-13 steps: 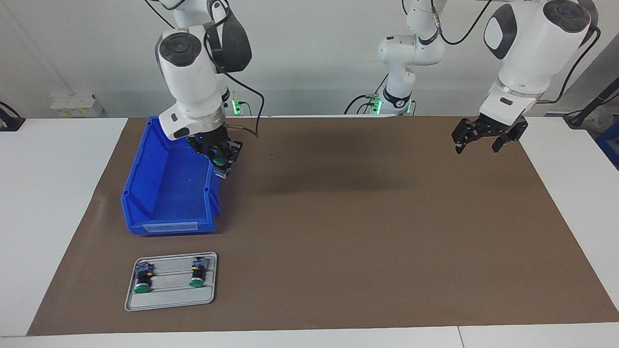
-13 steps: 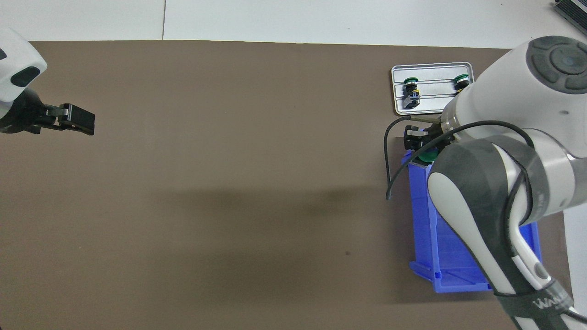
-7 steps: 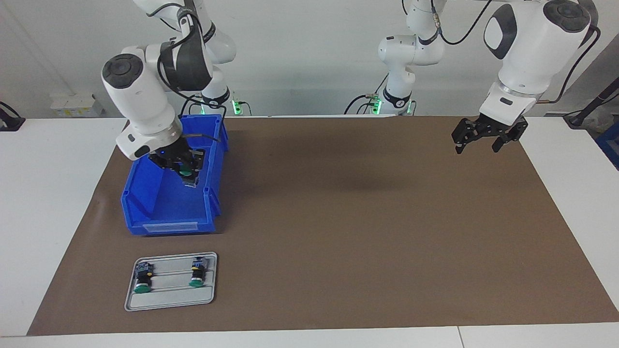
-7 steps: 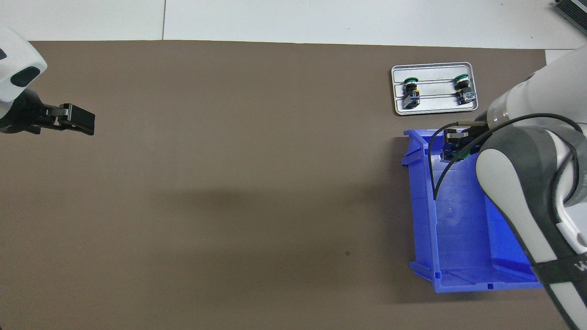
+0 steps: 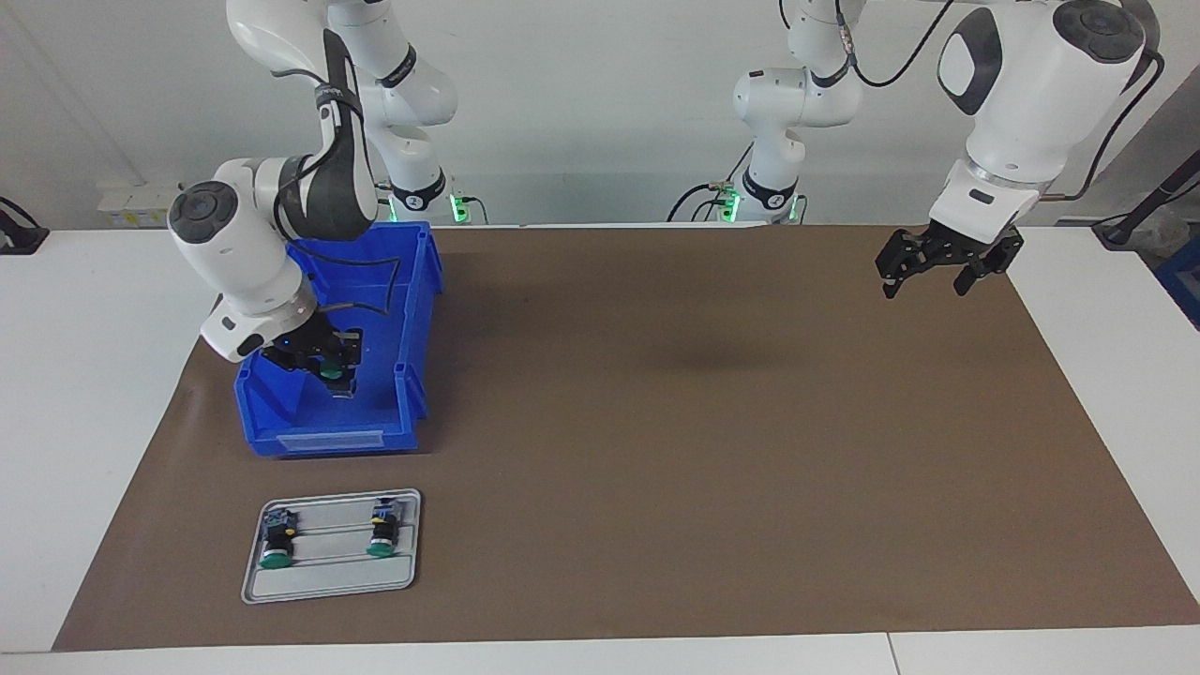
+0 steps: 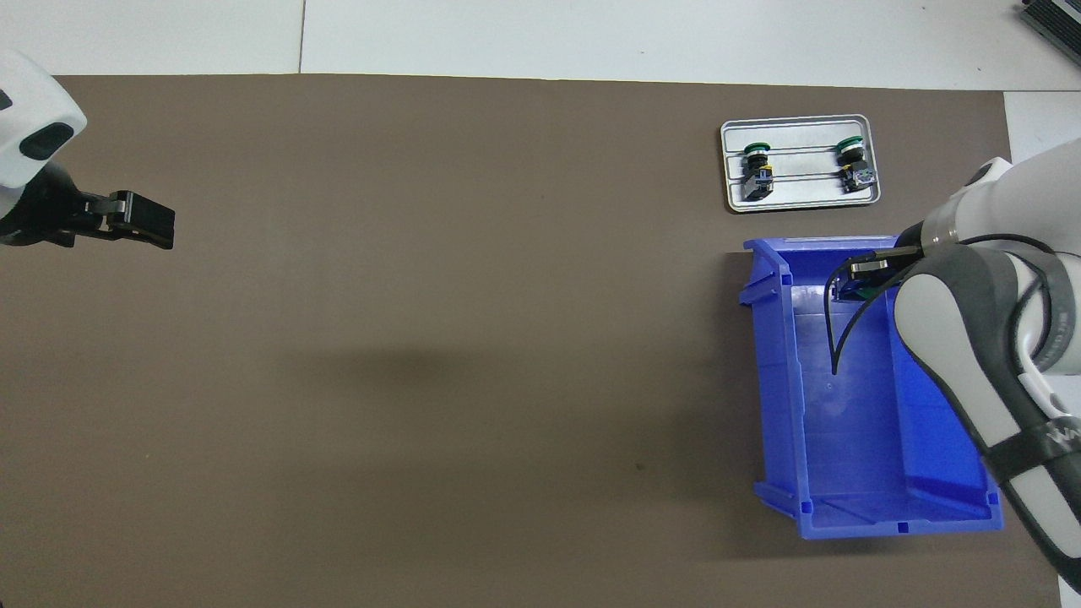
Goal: Place and press button with both arms
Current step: 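Lower the button into the blue bin with the right gripper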
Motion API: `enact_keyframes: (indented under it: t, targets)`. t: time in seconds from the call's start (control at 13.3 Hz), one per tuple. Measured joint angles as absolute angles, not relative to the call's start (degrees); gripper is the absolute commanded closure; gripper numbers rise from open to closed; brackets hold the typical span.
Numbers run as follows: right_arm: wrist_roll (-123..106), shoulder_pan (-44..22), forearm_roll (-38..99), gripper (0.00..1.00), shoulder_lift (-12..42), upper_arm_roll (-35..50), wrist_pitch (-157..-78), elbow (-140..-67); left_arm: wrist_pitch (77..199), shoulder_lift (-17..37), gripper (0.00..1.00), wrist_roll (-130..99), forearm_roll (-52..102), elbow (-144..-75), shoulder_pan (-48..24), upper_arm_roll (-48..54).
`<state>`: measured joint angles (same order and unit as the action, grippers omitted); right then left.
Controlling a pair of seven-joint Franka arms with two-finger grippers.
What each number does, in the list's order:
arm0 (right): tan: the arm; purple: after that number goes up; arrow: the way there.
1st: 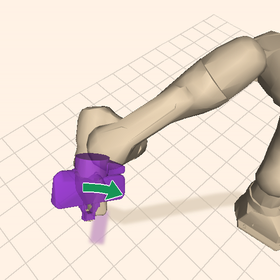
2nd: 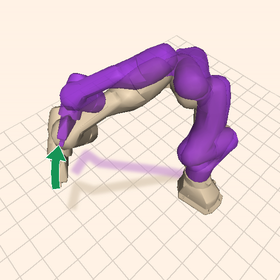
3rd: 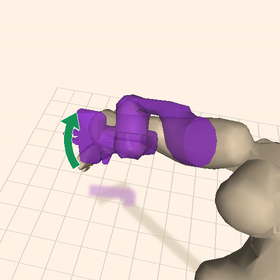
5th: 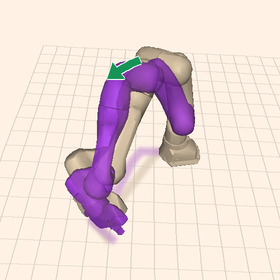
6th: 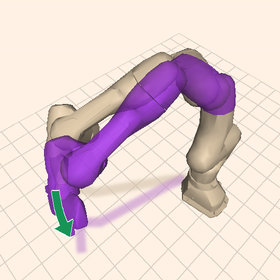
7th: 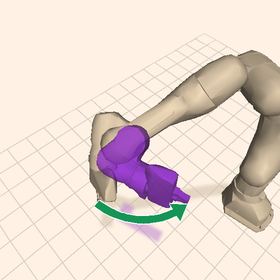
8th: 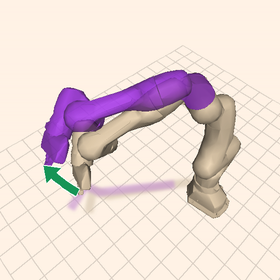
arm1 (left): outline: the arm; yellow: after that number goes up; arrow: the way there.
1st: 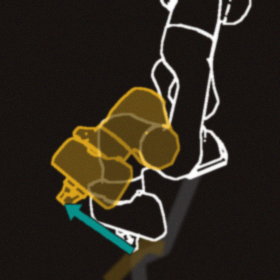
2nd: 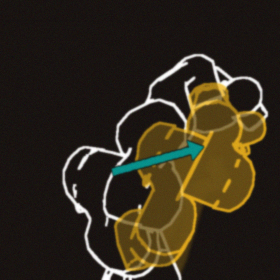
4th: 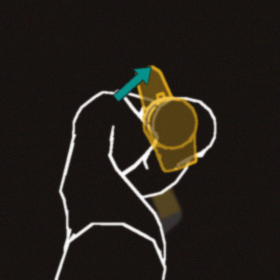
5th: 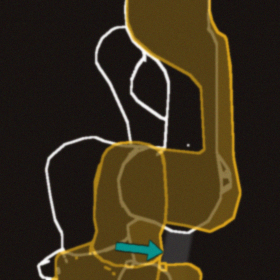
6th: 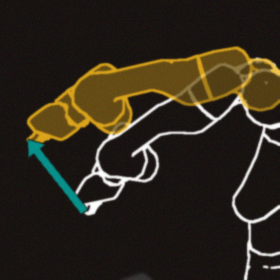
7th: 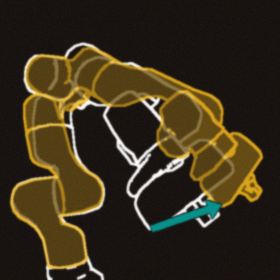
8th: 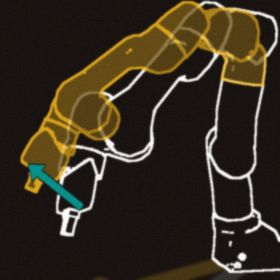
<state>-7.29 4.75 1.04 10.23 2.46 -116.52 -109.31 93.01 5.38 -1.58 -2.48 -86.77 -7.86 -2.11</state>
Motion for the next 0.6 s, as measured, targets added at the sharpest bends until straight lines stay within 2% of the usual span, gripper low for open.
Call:
enact_keyframes:
  t: [0.6]
  targets:
    - [-9.35,5.63,1.66,1.0,15.52,2.75,-122.64,-109.67,93.0,5.38,0.0,-1.58,-2.48,-86.77,-7.86,-2.11]
